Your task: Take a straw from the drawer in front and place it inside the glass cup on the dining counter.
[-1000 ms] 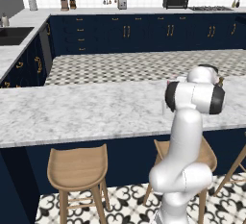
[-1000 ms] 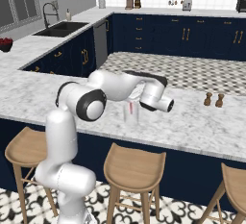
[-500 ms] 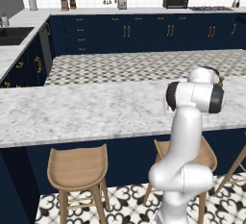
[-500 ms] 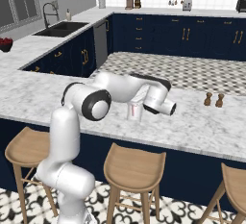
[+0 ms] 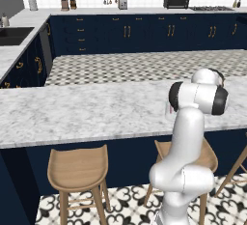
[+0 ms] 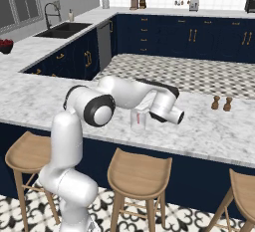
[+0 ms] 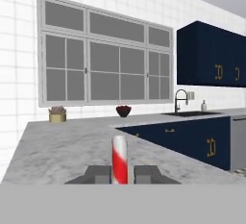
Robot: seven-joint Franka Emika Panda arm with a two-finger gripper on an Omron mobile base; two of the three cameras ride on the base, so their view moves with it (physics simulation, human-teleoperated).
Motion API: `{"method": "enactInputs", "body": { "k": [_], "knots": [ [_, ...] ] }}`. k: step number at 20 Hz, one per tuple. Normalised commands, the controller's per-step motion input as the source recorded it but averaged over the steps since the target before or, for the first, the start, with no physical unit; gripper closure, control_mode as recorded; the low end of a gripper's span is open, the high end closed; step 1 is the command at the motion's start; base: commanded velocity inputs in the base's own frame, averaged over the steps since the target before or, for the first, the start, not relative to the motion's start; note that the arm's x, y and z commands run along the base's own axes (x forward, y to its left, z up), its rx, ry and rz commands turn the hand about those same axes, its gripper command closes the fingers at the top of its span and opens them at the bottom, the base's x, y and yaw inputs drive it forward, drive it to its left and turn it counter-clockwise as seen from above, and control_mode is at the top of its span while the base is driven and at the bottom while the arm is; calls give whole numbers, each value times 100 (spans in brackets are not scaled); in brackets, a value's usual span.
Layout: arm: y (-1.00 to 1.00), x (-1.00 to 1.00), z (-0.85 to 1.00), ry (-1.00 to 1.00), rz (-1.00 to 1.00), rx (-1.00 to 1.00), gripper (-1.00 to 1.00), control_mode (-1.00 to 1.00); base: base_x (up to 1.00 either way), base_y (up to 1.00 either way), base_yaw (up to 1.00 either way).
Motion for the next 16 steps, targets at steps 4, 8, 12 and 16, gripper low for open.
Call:
{"method": "enactInputs", "body": {
  "k": [4, 8, 12, 16],
  "knots": [
    [-2, -2, -6, 0, 0, 0, -100, -100, 0, 0, 0],
    [-14, -29, 1, 0, 0, 0, -100, -100, 0, 0, 0],
    [-26, -62, 27, 0, -3, 0, -100, -100, 0, 0, 0],
    [-24, -85, 78, 0, -6, 0, -100, -100, 0, 0, 0]
  ]
}}
